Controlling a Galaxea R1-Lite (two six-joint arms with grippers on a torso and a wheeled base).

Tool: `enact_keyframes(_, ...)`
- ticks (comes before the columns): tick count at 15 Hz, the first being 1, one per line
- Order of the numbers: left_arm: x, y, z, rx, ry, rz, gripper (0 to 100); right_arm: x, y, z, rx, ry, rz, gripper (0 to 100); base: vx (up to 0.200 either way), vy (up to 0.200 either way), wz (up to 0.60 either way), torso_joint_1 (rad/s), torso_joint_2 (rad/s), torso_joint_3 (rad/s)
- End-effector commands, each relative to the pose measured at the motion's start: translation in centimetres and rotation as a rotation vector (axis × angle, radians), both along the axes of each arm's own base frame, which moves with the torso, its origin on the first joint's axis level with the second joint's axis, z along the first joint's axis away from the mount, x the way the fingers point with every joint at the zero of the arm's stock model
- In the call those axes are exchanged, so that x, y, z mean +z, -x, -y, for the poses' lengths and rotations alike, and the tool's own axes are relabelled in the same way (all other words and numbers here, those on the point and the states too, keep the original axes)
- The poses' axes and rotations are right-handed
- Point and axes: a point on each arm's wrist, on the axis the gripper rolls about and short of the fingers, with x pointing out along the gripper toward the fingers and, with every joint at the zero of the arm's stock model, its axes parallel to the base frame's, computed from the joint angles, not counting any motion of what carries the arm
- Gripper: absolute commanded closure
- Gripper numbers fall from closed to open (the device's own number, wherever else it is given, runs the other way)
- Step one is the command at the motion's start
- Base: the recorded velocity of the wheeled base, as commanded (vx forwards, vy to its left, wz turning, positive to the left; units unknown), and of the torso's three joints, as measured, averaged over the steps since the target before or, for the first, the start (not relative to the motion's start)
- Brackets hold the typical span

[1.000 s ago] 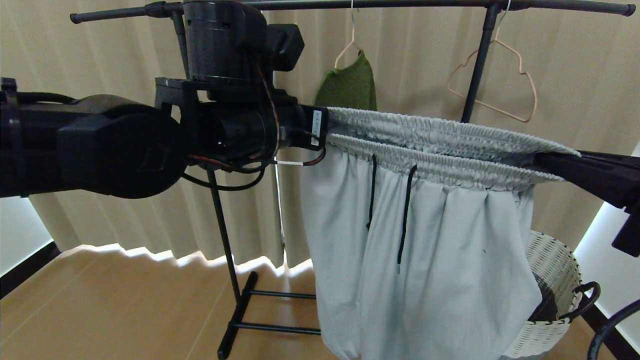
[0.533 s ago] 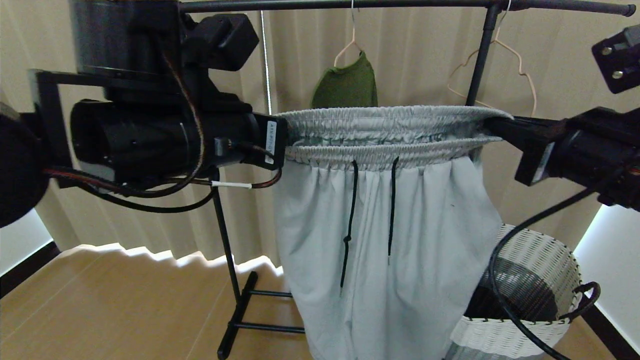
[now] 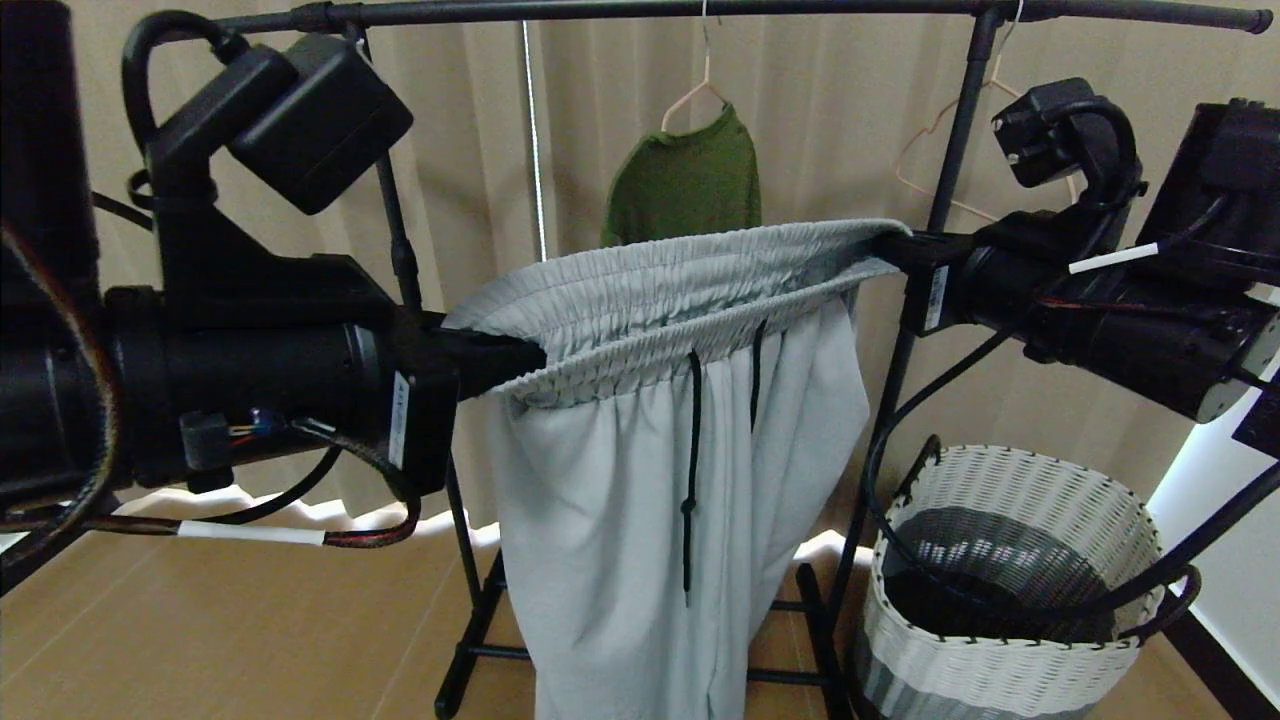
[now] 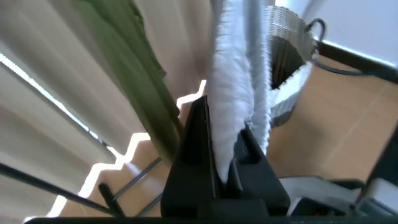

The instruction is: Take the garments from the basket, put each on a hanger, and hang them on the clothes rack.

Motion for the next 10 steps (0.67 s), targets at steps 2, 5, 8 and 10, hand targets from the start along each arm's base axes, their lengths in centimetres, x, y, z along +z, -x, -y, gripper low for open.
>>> enact_keyframes(2, 0.2, 1.0, -0.2, -0.02, 0.008, 0.016, 100, -0.9, -0.5, -0.3, -0.001, 0.006, -0.013, 100, 0.0, 0.0, 0.0, 0.0, 0.0, 0.0)
enact_keyframes(5, 0.6, 0.3, 0.1, -0.01, 0.027, 0.042, 100, 0.1, 1.3, 0.6, -0.004, 0.002, 0.009, 100, 0.0, 0.0, 0.0, 0.0, 0.0, 0.0)
enact_keyframes(8, 0.8, -2.9, 0.9, 0.078, 0.035, 0.119, 100, 1.2, 4.2, 1.9, -0.008, -0.005, 0.031, 100, 0.0, 0.0, 0.0, 0.0, 0.0, 0.0)
enact_keyframes(10, 0.9, -4.7, 1.3, 0.134, 0.036, 0.182, 100, 2.3, 5.7, 2.6, -0.006, -0.004, 0.058, 100, 0.0, 0.0, 0.0, 0.0, 0.0, 0.0)
